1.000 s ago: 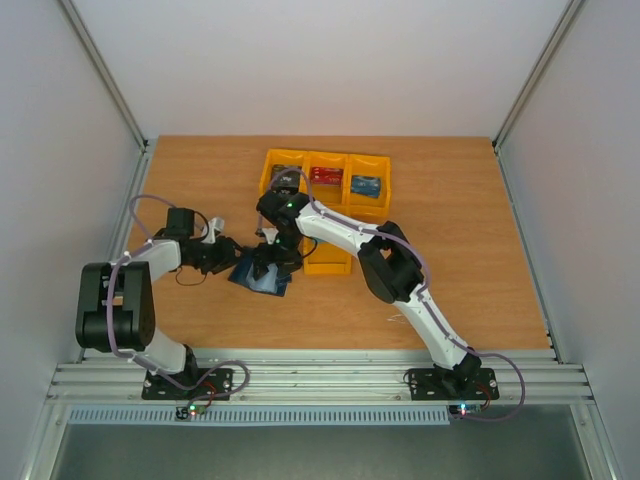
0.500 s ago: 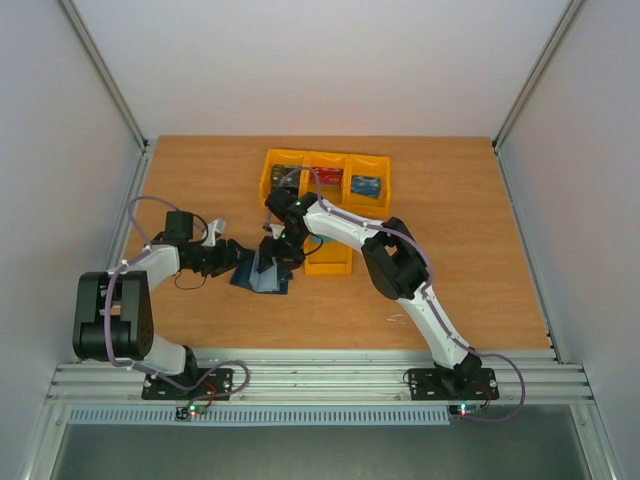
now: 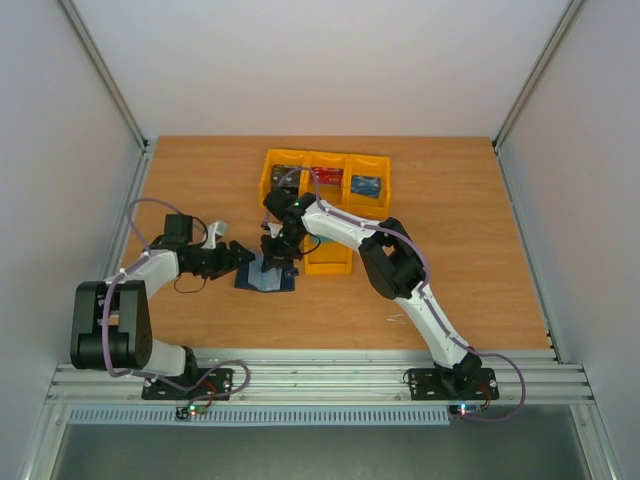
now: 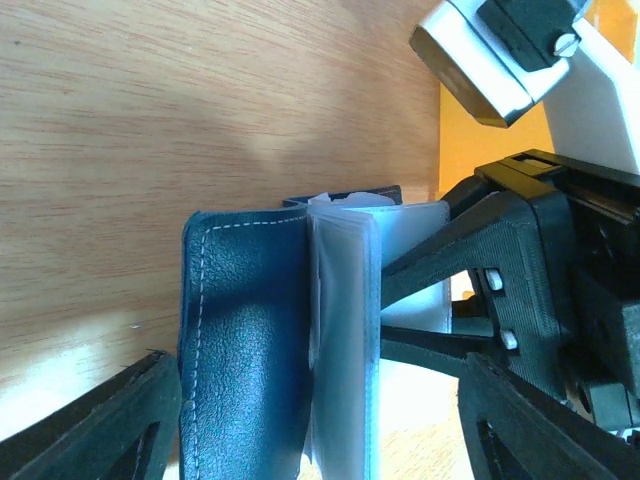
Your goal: Take the credit cards out of the card holder
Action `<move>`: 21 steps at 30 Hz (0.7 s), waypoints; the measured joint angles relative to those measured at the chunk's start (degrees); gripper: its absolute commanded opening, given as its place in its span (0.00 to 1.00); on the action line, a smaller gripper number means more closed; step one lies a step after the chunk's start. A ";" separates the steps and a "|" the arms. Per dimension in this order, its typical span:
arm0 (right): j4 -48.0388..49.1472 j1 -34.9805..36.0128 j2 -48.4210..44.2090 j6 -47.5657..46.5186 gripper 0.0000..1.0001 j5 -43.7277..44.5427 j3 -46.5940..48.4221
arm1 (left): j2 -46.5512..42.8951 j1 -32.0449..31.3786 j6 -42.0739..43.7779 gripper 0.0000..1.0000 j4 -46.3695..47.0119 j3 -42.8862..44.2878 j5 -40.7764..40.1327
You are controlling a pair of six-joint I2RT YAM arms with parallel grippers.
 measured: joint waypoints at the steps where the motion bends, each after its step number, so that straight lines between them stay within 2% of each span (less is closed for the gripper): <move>1: 0.09 0.00 0.00 0.00 0.03 -0.02 0.09 | -0.15 0.00 -0.04 0.75 0.00 -0.02 -0.02; 4: 0.17 -0.02 0.09 0.09 0.01 -0.04 0.24 | -0.17 0.00 0.02 0.71 0.04 -0.02 -0.04; 10: 0.22 -0.07 0.09 0.04 0.01 -0.83 0.24 | 0.94 0.04 -0.07 0.45 0.15 0.04 -0.28; 12: 0.13 -0.11 0.09 -0.02 0.01 -1.05 0.24 | 1.73 0.04 0.13 0.41 0.09 0.04 -0.61; 15: 0.11 -0.22 0.09 -0.22 0.01 -1.18 0.24 | 2.49 0.11 0.02 0.44 0.00 0.04 -1.40; 21: 0.52 -0.22 0.09 -0.42 0.01 -1.33 0.24 | 2.40 0.09 0.28 0.62 0.02 0.04 -1.11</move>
